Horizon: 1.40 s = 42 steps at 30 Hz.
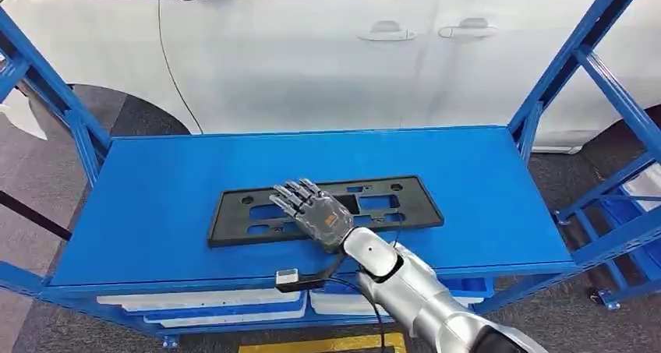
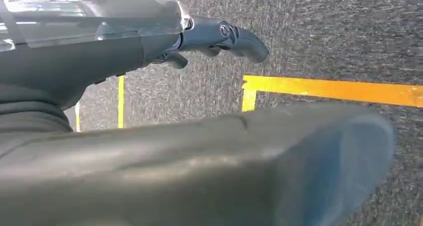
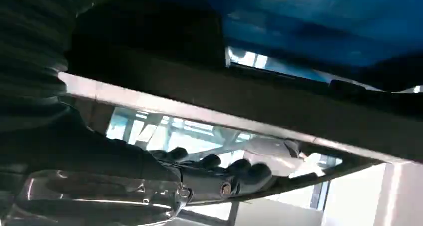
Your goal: Take the parts from the cabinet and place them on the table.
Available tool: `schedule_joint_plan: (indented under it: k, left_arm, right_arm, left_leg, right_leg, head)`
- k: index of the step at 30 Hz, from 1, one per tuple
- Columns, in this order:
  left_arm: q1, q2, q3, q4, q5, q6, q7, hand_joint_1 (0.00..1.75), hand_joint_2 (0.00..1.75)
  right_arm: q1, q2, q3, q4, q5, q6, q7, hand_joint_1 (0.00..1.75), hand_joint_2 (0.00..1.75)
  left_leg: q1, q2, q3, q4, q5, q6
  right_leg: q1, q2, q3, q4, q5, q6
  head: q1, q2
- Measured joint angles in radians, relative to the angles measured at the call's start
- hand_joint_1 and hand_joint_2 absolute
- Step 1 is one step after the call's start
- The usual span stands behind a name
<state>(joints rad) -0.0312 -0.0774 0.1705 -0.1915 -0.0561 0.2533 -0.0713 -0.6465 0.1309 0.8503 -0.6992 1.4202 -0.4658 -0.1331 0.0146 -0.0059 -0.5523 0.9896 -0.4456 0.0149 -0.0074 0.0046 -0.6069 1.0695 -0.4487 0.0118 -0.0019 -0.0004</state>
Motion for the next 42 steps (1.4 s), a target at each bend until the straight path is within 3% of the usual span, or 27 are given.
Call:
schedule_joint_plan:
  k: [1,5,6,8,10,11,12,13,14,15,16,17,20,22,23,25,26,27,28,30,31,32,35,37,38,41,42]
  left_arm:
    - [0.0,0.0,0.0,0.0,0.0,0.0,0.0,0.0,0.0]
    - [0.0,0.0,0.0,0.0,0.0,0.0,-0.003,0.0,0.0]
    - [0.0,0.0,0.0,0.0,0.0,0.0,-0.005,0.0,0.0]
    - [-0.001,0.001,0.0,0.0,0.0,-0.002,-0.007,0.0,0.0]
    - [-0.001,0.002,0.0,0.0,0.0,-0.003,-0.013,0.0,0.0]
    - [0.001,0.002,0.0,0.0,0.0,-0.004,-0.016,0.0,0.0]
    - [0.003,0.002,0.0,0.0,0.0,-0.005,-0.018,0.0,0.0]
    - [0.004,0.003,0.0,0.0,0.0,-0.006,-0.018,0.0,0.0]
    - [0.004,0.004,0.0,0.0,0.0,-0.006,-0.018,0.0,0.0]
    - [0.002,0.005,0.0,0.0,-0.001,-0.006,-0.018,0.0,0.0]
    - [0.002,0.005,0.0,0.0,-0.003,-0.006,-0.019,0.0,0.0]
    - [-0.001,0.005,0.0,0.0,-0.006,-0.007,-0.019,0.0,0.0]
    - [0.0,0.005,0.0,0.0,-0.011,-0.008,-0.019,0.0,0.0]
    - [0.0,0.005,0.0,0.0,-0.014,-0.01,-0.019,0.0,0.0]
    - [-0.001,0.006,0.0,0.0,-0.014,-0.01,-0.021,0.0,0.0]
    - [-0.001,0.006,0.0,0.0,-0.014,-0.011,-0.025,0.0,0.0]
    - [0.0,0.006,0.0,0.0,-0.014,-0.011,-0.027,0.0,0.0]
    - [0.001,0.006,0.0,0.0,-0.014,-0.011,-0.028,0.0,0.0]
    - [0.002,0.006,0.0,0.0,-0.014,-0.013,-0.029,0.0,0.0]
    - [0.001,0.006,0.0,0.0,-0.014,-0.016,-0.035,0.0,0.0]
    - [0.0,0.006,0.0,0.0,-0.015,-0.018,-0.037,0.0,0.0]
    - [0.0,0.006,0.0,0.0,-0.016,-0.019,-0.037,0.0,0.0]
    - [-0.002,0.006,0.0,0.0,-0.016,-0.021,-0.038,0.0,0.0]
    - [-0.002,0.007,0.0,0.0,-0.017,-0.025,-0.044,0.0,0.0]
    - [-0.002,0.007,0.0,0.0,-0.017,-0.028,-0.05,0.0,0.0]
    - [0.0,0.006,0.0,0.0,-0.018,-0.041,-0.068,0.0,0.0]
    - [0.001,0.006,0.0,0.0,-0.019,-0.043,-0.073,0.0,0.0]
  right_arm:
    - [-0.008,0.002,0.002,0.012,0.001,0.0,0.0,0.0,1.75]
    - [-0.034,0.016,0.014,0.045,0.012,0.025,0.003,0.0,1.75]
    - [-0.044,0.02,0.018,0.053,0.016,0.035,0.004,0.0,1.75]
    - [-0.069,0.033,0.029,0.08,0.021,0.057,0.009,0.0,1.75]
    - [-0.086,0.042,0.038,0.113,0.022,0.077,0.014,0.0,1.75]
    - [-0.095,0.046,0.042,0.127,0.022,0.086,0.016,0.0,1.75]
    - [-0.105,0.05,0.045,0.143,0.022,0.095,0.019,0.0,1.75]
    - [-0.117,0.053,0.049,0.158,0.022,0.106,0.026,0.0,1.75]
    - [-0.129,0.057,0.052,0.173,0.022,0.12,0.032,1.03,1.75]
    - [-0.142,0.059,0.054,0.186,0.022,0.133,0.038,1.75,1.75]
    - [-0.153,0.06,0.055,0.197,0.019,0.148,0.044,1.75,1.75]
    - [-0.159,0.059,0.055,0.211,0.014,0.158,0.048,1.75,1.75]
    - [-0.167,0.059,0.055,0.238,-0.004,0.167,0.047,1.75,1.75]
    - [-0.173,0.058,0.055,0.253,-0.01,0.171,0.046,1.75,1.75]
    - [-0.175,0.058,0.055,0.259,-0.014,0.171,0.045,1.75,1.75]
    - [-0.177,0.058,0.055,0.267,-0.021,0.171,0.043,1.75,1.75]
    - [-0.177,0.058,0.055,0.271,-0.025,0.171,0.043,1.75,1.75]
    - [-0.177,0.058,0.055,0.275,-0.026,0.171,0.042,1.75,1.75]
    - [-0.177,0.058,0.055,0.276,-0.027,0.171,0.042,1.75,1.75]
    - [-0.182,0.058,0.054,0.278,-0.028,0.171,0.04,1.75,1.75]
    - [-0.184,0.058,0.054,0.279,-0.029,0.172,0.04,1.75,1.75]
    - [-0.186,0.058,0.054,0.281,-0.031,0.174,0.04,1.75,1.75]
    - [-0.187,0.059,0.054,0.283,-0.035,0.174,0.037,1.75,1.75]
    - [-0.189,0.065,0.054,0.283,-0.038,0.171,0.038,1.75,1.75]
    - [-0.19,0.066,0.053,0.285,-0.038,0.168,0.039,1.75,1.75]
    - [-0.189,0.066,0.052,0.289,-0.039,0.161,0.04,1.75,1.75]
    - [-0.188,0.066,0.052,0.29,-0.039,0.161,0.04,1.75,1.75]
  left_leg:
    - [-0.001,-0.001,-0.001,0.0,-0.002,-0.004]
    - [-0.004,0.0,0.0,-0.003,-0.003,-0.03]
    - [-0.002,0.0,-0.002,0.003,-0.01,-0.035]
    - [-0.002,0.0,-0.04,0.094,-0.07,-0.043]
    - [0.0,0.0,-0.123,0.268,-0.148,-0.05]
    - [0.0,0.0,-0.15,0.325,-0.161,-0.051]
    - [0.0,0.0,-0.152,0.328,-0.147,-0.051]
    - [0.0,0.0,-0.133,0.283,-0.114,-0.049]
    - [0.0,0.0,-0.09,0.196,-0.065,-0.047]
    - [0.0,0.001,-0.037,0.089,-0.018,-0.042]
    - [0.0,0.001,0.002,0.006,-0.003,-0.036]
    - [-0.007,0.001,0.006,-0.001,-0.008,-0.029]
    - [-0.01,0.0,0.004,0.001,-0.002,-0.014]
    - [0.001,0.004,0.006,-0.011,0.009,0.001]
    - [0.001,0.005,0.002,-0.011,0.01,0.005]
    - [-0.001,0.005,-0.003,-0.011,0.012,0.008]
    - [-0.002,0.005,-0.004,-0.01,0.012,0.008]
    - [-0.002,0.005,-0.004,-0.01,0.012,0.008]
    - [-0.002,0.005,-0.002,-0.01,0.011,0.007]
    - [-0.002,0.004,0.003,-0.009,0.01,0.004]
    - [-0.003,0.003,0.004,-0.009,0.008,0.002]
    - [-0.009,0.003,0.002,-0.006,0.006,-0.003]
    - [-0.005,0.002,0.002,-0.011,0.009,-0.02]
    - [-0.004,0.002,-0.001,0.001,-0.002,-0.03]
    - [-0.005,0.002,-0.018,0.039,-0.032,-0.033]
    - [0.0,0.003,-0.135,0.295,-0.15,-0.046]
    - [0.0,0.003,-0.153,0.33,-0.152,-0.048]
  right_leg:
    - [0.002,-0.001,0.026,-0.062,0.004,-0.007]
    - [0.01,0.003,0.027,-0.071,0.006,-0.024]
    - [0.002,0.002,0.032,-0.083,0.012,-0.033]
    - [0.002,0.0,0.034,-0.086,0.014,-0.041]
    - [0.004,-0.001,0.032,-0.085,0.013,-0.043]
    - [0.005,-0.001,0.032,-0.084,0.013,-0.043]
    - [0.005,-0.001,0.033,-0.084,0.013,-0.043]
    - [0.005,0.0,0.035,-0.083,0.012,-0.043]
    - [0.005,0.001,0.038,-0.082,0.011,-0.042]
    - [0.005,0.001,0.04,-0.081,0.01,-0.039]
    - [0.005,0.001,0.041,-0.078,0.007,-0.035]
    - [0.012,0.002,0.039,-0.076,0.006,-0.029]
    - [0.009,0.002,0.04,-0.082,0.013,-0.014]
    - [0.008,0.001,0.03,-0.058,-0.009,-0.001]
    - [0.007,0.0,0.005,-0.005,-0.046,0.003]
    - [0.003,0.0,-0.074,0.162,-0.125,0.01]
    - [0.002,0.0,-0.11,0.237,-0.147,0.011]
    - [0.001,0.0,-0.119,0.254,-0.14,0.012]
    - [0.001,0.0,-0.104,0.222,-0.111,0.011]
    - [0.001,0.0,-0.013,0.037,-0.017,0.002]
    - [0.002,0.0,0.033,-0.053,0.015,-0.004]
    - [0.008,0.0,0.043,-0.08,0.003,-0.008]
    - [0.014,0.0,0.038,-0.079,0.008,-0.019]
    - [0.002,-0.004,0.045,-0.095,0.018,-0.032]
    - [0.001,-0.005,0.045,-0.096,0.019,-0.038]
    - [0.003,-0.005,0.039,-0.095,0.02,-0.041]
    - [0.003,-0.005,0.04,-0.095,0.019,-0.041]
  head:
    - [0.0,0.0]
    - [0.0,0.0]
    - [0.0,0.0]
    - [-0.001,0.0]
    - [-0.001,0.0]
    - [0.0,0.0]
    - [0.0,0.0]
    - [0.0,0.0]
    - [0.0,0.0]
    - [0.0,0.0]
    - [0.0,0.0]
    - [0.0,0.0]
    - [0.0,0.0]
    - [0.0,0.0]
    - [0.0,0.0]
    - [0.0,0.0]
    - [0.0,0.0]
    - [0.0,0.0]
    - [0.0,0.0]
    - [0.0,0.0]
    - [0.0,0.0]
    - [0.0,0.0]
    - [0.0,0.0]
    - [0.0,0.0]
    - [-0.001,0.0]
    - [-0.001,0.0]
    - [-0.001,0.0]
